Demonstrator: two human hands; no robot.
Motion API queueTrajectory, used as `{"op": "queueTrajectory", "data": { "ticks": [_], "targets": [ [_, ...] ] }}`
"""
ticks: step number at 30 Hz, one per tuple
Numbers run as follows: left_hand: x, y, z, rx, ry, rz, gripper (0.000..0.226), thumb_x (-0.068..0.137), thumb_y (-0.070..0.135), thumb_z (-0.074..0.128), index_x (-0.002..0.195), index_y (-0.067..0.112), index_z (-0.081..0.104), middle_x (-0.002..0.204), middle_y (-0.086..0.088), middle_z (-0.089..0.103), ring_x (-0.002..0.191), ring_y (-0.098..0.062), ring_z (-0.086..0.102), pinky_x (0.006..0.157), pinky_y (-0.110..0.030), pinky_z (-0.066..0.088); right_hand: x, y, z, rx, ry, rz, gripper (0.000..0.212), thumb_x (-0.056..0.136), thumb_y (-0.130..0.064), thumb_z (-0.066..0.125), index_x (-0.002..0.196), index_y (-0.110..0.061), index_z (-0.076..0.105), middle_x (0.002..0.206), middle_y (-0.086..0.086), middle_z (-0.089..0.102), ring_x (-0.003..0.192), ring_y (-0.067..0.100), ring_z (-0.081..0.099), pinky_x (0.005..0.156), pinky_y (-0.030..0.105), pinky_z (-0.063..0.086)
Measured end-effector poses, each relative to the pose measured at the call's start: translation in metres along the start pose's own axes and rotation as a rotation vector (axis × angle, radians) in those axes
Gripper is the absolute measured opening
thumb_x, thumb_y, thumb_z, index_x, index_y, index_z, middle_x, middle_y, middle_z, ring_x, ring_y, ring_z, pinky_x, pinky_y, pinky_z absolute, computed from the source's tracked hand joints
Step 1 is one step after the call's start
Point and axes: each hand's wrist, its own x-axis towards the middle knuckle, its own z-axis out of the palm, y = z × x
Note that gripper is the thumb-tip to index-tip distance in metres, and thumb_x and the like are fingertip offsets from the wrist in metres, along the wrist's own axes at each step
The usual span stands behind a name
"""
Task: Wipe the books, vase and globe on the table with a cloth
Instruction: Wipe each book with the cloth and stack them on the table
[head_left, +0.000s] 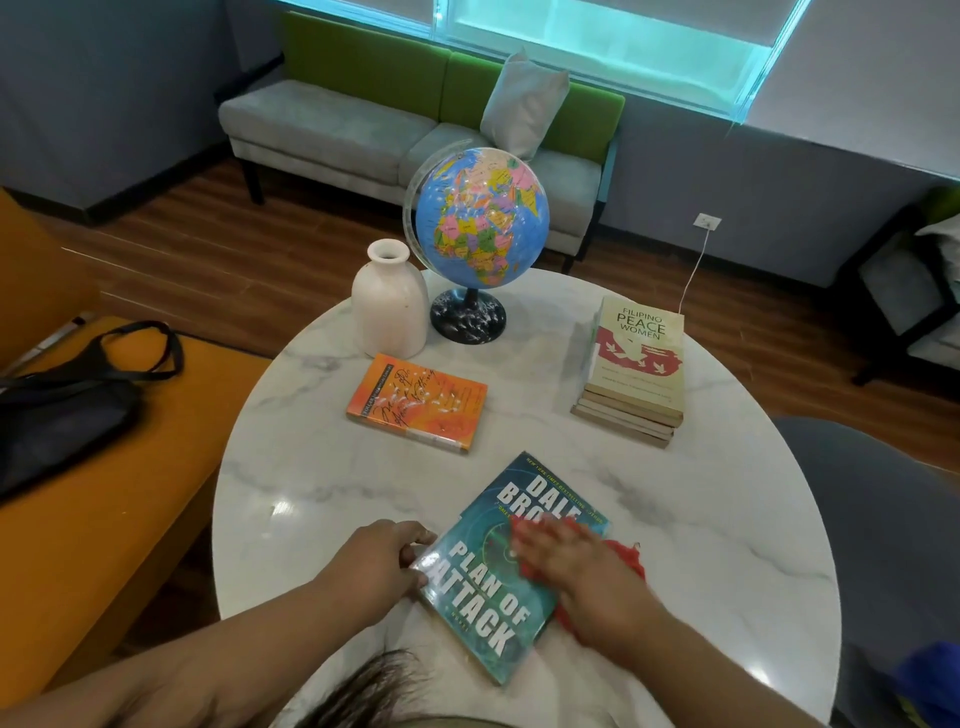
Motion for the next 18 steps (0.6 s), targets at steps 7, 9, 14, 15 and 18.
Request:
{"op": "queueTrajectory", "data": {
  "ticks": [7,9,14,15,18],
  "targets": [
    [0.002,-0.002,0.001,-0.006,0.003,-0.003,0.041,0.081,0.013,0.071,0.12,0.024,0.064,0.085,0.013,0.053,0.074,0.0,0.052,0.058,-0.001,0.037,0.008,-0.037,-0.01,0.091,0.085,0.115,0.066,0.096,-0.009,0.028,0.151,-0.028,-0.003,0.156,-0.012,-0.013,0.147,0.011,-0.012,0.118,0.028,-0.012],
    [0.002,-0.003,0.001,-0.021,0.003,-0.012,0.041,0.08,0.013,0.072,0.119,0.023,0.065,0.086,0.011,0.054,0.076,-0.001,0.053,0.059,-0.002,0.036,0.004,-0.062,0.008,0.025,-0.006,-0.11,0.064,0.091,-0.015,0.034,0.15,-0.028,0.014,0.159,-0.009,0.02,0.147,0.015,0.015,0.117,0.033,0.004],
    [0.006,-0.007,0.002,0.01,0.02,-0.011,0.041,0.078,0.015,0.073,0.118,0.023,0.066,0.09,0.009,0.054,0.085,-0.007,0.055,0.065,-0.004,0.036,0.022,-0.041,0.005,0.016,-0.168,-0.194,0.055,0.095,-0.037,0.028,0.15,-0.033,0.027,0.158,-0.016,0.019,0.146,0.006,0.013,0.119,0.031,0.002],
    [0.007,-0.008,0.003,0.006,0.022,-0.013,0.041,0.078,0.014,0.074,0.118,0.021,0.066,0.088,0.009,0.054,0.085,-0.008,0.055,0.066,-0.005,0.037,0.031,-0.035,0.0,0.047,-0.129,-0.141,0.059,0.093,-0.042,0.019,0.151,-0.033,0.022,0.157,-0.019,0.008,0.145,0.003,0.001,0.12,0.03,-0.005],
    [0.006,-0.007,0.003,0.015,0.024,-0.022,0.043,0.078,0.013,0.073,0.12,0.02,0.066,0.091,0.006,0.055,0.09,-0.011,0.058,0.079,-0.016,0.045,0.052,-0.019,-0.01,0.048,0.016,0.084,0.062,0.093,-0.045,0.007,0.153,-0.033,0.012,0.154,-0.023,-0.008,0.143,0.0,-0.009,0.121,0.031,-0.007]
  ]
}}
